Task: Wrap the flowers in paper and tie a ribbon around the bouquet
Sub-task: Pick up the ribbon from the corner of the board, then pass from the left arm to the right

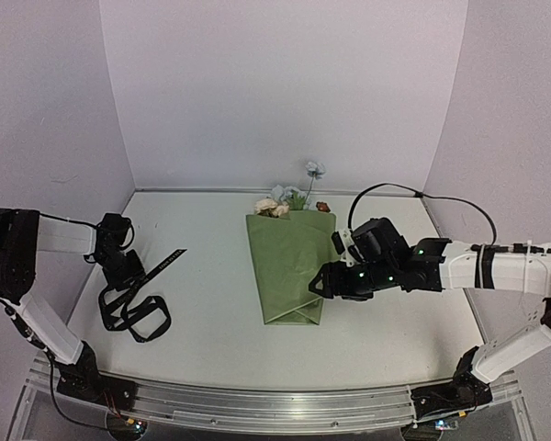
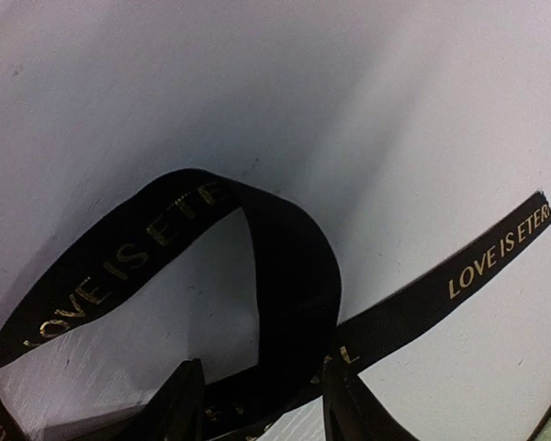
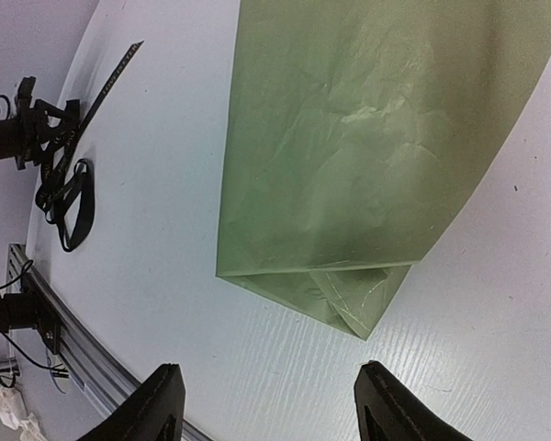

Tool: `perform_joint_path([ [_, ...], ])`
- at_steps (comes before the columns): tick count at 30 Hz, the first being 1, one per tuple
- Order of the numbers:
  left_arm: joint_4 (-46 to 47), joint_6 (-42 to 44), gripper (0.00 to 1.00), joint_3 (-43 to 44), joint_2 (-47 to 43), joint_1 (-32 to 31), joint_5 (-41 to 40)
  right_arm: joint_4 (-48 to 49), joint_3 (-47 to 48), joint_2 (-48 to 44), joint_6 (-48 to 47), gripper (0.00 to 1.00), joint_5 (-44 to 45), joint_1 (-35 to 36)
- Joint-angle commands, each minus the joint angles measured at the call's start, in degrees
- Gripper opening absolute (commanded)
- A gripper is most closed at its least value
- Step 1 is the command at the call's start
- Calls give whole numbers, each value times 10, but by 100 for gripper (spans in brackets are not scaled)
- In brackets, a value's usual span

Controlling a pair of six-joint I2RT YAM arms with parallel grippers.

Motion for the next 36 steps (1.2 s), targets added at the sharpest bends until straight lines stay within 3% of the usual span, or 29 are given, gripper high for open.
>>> perform_joint_path([
  [1,25,10,30,12,23,5,11,21,-14,-4,1,66,3,1],
  [4,24,15,7,13,15,5,17,24,-17,-4,3,66,5,1],
  [6,24,22,0,14,-8,4,40,23,-15,-2,3,66,5,1],
  [12,52,48,0,32,-136,-34,189,26,-2,8,0,66,12,1],
  [14,70,56,0,51,-168,-70,254,31,2,11,0,66,20,1],
  [19,136,48,0,91,-217,-195,333,59,20,16,-10,66,17,2],
  [25,292,-57,0,110,-247,-250,385,108,45,31,-42,66,5,10],
  [36,316,-91,0,205,-224,-310,411,221,119,82,-146,66,17,88],
])
